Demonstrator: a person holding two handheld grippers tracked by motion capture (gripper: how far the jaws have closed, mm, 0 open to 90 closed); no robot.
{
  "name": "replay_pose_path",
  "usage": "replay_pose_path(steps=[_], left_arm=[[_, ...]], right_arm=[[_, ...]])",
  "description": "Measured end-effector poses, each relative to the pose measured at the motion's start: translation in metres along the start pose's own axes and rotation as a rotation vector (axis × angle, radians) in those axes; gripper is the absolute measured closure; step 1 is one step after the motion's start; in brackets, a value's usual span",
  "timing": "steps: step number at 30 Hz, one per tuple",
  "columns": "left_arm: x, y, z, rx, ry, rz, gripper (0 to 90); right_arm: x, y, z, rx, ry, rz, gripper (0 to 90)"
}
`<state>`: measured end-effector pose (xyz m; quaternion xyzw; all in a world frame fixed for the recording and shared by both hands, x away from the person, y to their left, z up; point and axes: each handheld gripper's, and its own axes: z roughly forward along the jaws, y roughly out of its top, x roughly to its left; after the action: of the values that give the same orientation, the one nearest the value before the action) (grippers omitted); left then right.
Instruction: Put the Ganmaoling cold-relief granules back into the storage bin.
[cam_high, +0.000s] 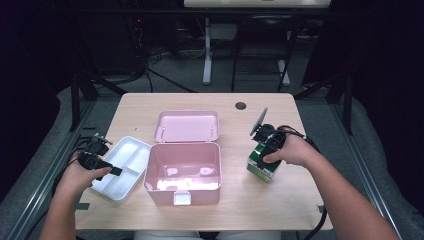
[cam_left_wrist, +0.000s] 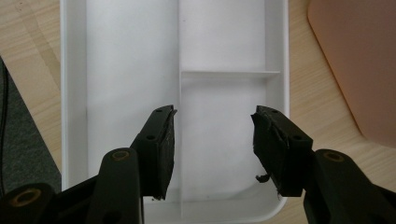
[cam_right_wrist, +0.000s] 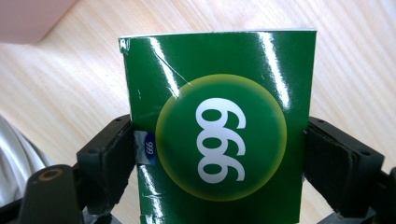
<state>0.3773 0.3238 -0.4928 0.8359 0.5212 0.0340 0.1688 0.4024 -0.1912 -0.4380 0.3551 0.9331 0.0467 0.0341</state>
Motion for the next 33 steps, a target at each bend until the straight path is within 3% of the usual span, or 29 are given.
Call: replay_pose_path(steps=[12,14,15,16,17,19,20,24,33], left_arm=[[-0.001,0.001,0.001,0.003,-0.002,0.004,48.6],[0.000,0.001,0.001,0.003,-0.003,0.004,48.7],[0.000,0.001,0.001,0.002,-0.003,0.003,48.7],[0.000,0.001,0.001,0.000,-0.004,0.003,48.7],[0.000,0.001,0.001,0.000,-0.004,0.003,48.6],[0.000,0.001,0.000,-0.001,-0.005,0.001,48.7],[0.000,0.001,0.000,-0.002,-0.006,0.001,48.7],[0.002,0.000,-0.001,-0.004,-0.006,-0.003,48.7],[0.003,0.000,-0.001,-0.006,-0.008,-0.002,48.7]], right_arm=[[0.013,0.015,-0.025,-0.009,-0.008,-0.111,16.2],[0.016,0.018,-0.030,-0.015,-0.015,-0.152,16.2],[0.019,0.022,-0.036,-0.028,-0.032,-0.210,16.3],[0.021,0.023,-0.038,-0.035,-0.039,-0.236,16.2],[0.021,0.023,-0.038,-0.035,-0.039,-0.236,16.2],[0.025,0.029,-0.046,-0.056,-0.030,-0.297,16.2],[0.025,0.029,-0.046,-0.056,-0.030,-0.297,16.2],[0.033,0.039,-0.055,-0.054,-0.015,-0.386,16.4],[0.046,0.055,-0.065,-0.026,0.007,-0.471,16.7]])
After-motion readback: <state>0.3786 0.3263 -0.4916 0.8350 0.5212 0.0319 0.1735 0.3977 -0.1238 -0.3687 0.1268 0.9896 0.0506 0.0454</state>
